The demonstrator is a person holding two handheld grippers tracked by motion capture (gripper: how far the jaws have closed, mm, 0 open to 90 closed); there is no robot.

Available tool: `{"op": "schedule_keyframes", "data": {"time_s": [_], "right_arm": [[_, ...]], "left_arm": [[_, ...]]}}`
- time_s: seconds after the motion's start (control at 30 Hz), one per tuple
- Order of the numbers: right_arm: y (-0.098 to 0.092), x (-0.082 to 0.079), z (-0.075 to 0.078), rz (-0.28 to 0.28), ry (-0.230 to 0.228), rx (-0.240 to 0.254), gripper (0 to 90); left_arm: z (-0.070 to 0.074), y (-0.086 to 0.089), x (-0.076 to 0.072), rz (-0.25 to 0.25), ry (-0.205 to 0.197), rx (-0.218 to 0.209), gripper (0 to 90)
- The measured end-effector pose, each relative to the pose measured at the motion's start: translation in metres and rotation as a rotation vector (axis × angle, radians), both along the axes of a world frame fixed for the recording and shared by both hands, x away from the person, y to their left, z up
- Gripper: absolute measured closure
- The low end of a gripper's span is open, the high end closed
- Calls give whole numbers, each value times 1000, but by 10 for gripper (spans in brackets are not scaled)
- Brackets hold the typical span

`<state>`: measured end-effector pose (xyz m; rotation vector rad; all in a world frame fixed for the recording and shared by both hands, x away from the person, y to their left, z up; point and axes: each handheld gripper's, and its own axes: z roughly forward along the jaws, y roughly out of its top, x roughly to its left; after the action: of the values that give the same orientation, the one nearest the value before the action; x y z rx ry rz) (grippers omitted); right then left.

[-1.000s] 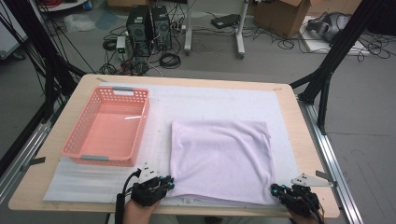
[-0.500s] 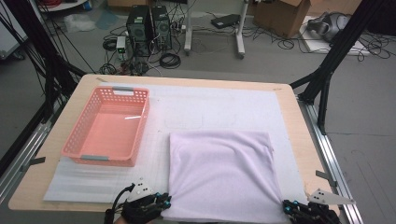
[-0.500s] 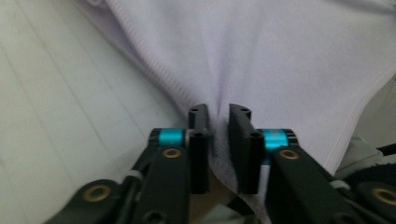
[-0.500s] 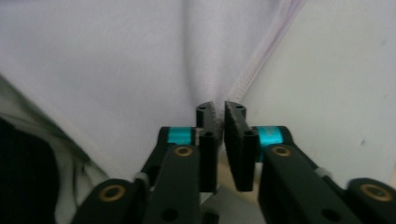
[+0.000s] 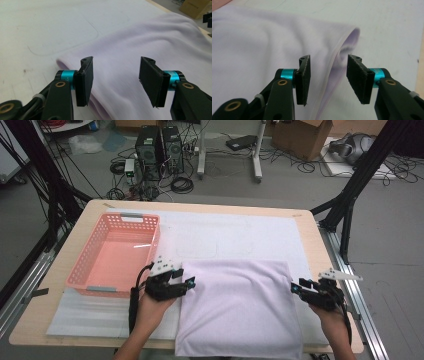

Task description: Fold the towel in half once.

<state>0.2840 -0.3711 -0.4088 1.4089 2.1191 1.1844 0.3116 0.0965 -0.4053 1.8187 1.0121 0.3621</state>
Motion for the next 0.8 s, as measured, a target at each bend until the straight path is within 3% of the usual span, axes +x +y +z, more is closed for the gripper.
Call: {"op": "schedule_keyframes", "data": {"time_s": [0.07,0.17,0.23,0.37,0.47,0.53,0.57,0.6,0.63,0.7,0.8], "right_arm": [[0,21,1,-10,13,18,511],[-2,51,2,-30,34,52,498],[-3,68,2,-30,45,45,498],[1,96,-5,-14,104,39,484],[7,108,-15,42,145,20,529],[14,111,-20,89,165,-4,630],[17,112,-23,115,176,-35,735],[21,112,-25,143,177,-70,794],[24,112,-25,152,167,-92,819],[26,113,-24,160,138,-112,837],[21,112,-18,128,76,-92,841]], "left_arm": [[0,-3,23,42,3,21,444],[-5,-6,46,83,17,32,446],[-10,-8,59,104,18,37,448],[-26,-16,80,95,95,75,456],[-40,-22,87,73,146,113,465],[-41,-24,85,63,111,177,500],[-41,-25,84,48,94,201,543],[-41,-23,84,6,100,175,629],[-40,-23,84,-4,100,178,823],[-35,-27,80,8,25,230,855],[-24,-25,77,66,-73,150,859]]}}
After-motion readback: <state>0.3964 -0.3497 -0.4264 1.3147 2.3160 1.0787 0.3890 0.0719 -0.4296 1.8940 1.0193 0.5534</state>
